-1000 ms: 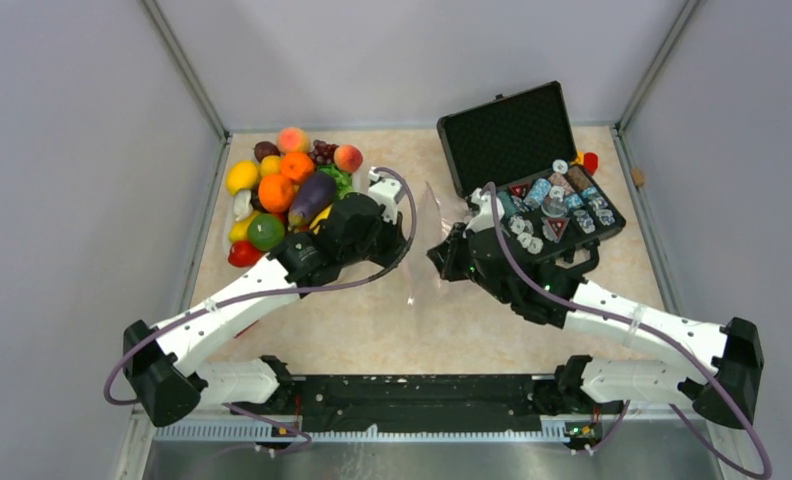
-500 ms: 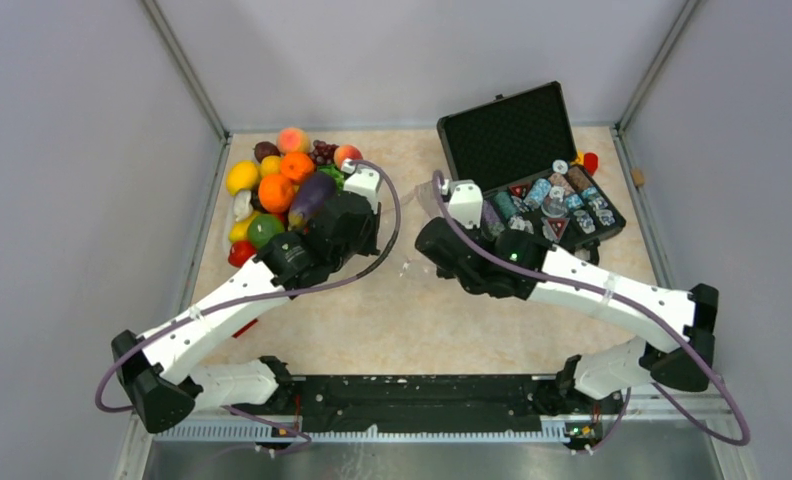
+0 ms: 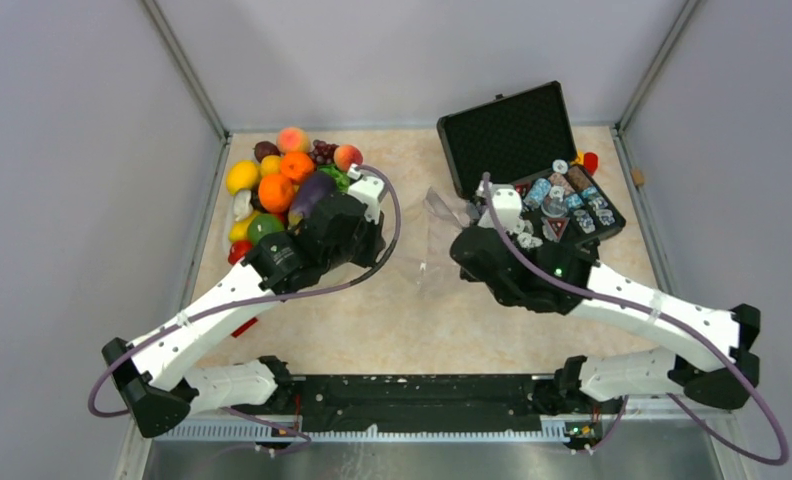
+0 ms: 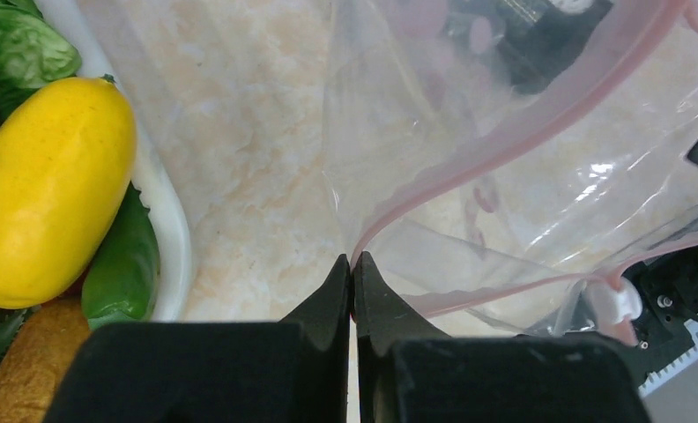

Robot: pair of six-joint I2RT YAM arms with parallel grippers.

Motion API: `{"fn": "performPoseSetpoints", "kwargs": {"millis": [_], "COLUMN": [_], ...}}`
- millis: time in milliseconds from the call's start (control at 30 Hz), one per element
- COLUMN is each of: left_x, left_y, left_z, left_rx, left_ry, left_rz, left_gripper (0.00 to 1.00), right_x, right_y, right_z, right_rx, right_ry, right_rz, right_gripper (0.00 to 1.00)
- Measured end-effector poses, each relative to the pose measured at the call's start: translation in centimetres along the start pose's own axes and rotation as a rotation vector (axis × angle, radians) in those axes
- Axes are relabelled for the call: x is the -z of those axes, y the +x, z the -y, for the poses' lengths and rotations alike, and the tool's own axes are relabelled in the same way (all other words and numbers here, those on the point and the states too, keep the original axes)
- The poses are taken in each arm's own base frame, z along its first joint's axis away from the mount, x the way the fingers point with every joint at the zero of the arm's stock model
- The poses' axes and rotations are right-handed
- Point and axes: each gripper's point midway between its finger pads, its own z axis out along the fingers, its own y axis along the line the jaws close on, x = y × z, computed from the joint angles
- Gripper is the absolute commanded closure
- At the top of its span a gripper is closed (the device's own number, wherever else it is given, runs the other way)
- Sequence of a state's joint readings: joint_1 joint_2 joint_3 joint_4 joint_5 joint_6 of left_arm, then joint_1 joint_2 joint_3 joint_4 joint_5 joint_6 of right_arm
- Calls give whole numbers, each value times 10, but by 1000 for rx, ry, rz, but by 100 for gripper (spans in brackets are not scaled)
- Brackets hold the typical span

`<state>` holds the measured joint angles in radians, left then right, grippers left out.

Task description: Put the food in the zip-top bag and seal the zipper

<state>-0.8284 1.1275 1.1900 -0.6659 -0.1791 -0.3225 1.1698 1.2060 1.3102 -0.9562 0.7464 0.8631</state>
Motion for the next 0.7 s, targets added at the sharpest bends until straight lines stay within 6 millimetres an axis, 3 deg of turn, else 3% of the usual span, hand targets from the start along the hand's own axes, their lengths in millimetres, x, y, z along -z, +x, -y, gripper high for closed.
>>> {"fn": "performPoseSetpoints", "kwargs": {"millis": [167,267,400,533,633,700], "left_x": [2,1,-13,-39,-47,-47], "left_y": [4,4,12,40,56,52], "left_z": [2,4,7,7,9,13], "left_rx": [7,20,43,63,67,74], "left_ry": [10,25,31,25,32,53], "left_rz": [-10,4,-21,-97,-148,-134], "left_gripper": [100,100,100,100,100,100], "right_x": [16,13,-10,-33,-33,-28], "right_y": [-20,-22,-5,25,27,21], "right_z": [-1,-6,-17,-9,-6,-7], "right_rx": [-88,-63,33,147,173,175], "right_ry": [-96,-96,-20,89,99,74], "right_rz": [77,79,22,-53,-64,-51], "right_gripper": [100,100,100,100,100,100]}}
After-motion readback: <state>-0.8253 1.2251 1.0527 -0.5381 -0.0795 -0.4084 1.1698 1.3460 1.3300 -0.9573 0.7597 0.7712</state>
